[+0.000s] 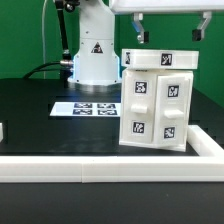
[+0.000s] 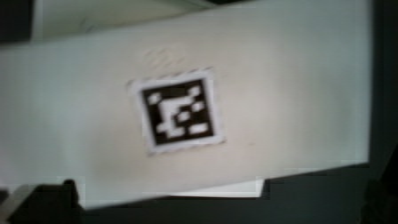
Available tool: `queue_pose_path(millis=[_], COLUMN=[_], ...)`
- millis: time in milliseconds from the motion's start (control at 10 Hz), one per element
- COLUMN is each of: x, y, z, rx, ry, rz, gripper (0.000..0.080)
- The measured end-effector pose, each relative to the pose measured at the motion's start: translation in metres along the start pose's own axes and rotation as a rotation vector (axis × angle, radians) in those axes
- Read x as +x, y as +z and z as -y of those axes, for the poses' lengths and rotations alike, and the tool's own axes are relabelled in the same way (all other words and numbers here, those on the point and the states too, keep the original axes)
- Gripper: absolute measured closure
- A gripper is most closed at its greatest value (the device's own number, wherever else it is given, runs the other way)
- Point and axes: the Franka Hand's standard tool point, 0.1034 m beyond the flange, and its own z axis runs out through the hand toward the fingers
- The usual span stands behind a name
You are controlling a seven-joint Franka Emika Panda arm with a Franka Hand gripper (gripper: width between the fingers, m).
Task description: Assemble cabinet
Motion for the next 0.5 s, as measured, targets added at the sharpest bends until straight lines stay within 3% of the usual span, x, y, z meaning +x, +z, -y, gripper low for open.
queue_pose_path(millis=[500], x=[0.0000], y=[0.0012], z=[-0.0014], rx=[-0.003], ry=[-0.388], rz=[0.000], gripper=[0.0002])
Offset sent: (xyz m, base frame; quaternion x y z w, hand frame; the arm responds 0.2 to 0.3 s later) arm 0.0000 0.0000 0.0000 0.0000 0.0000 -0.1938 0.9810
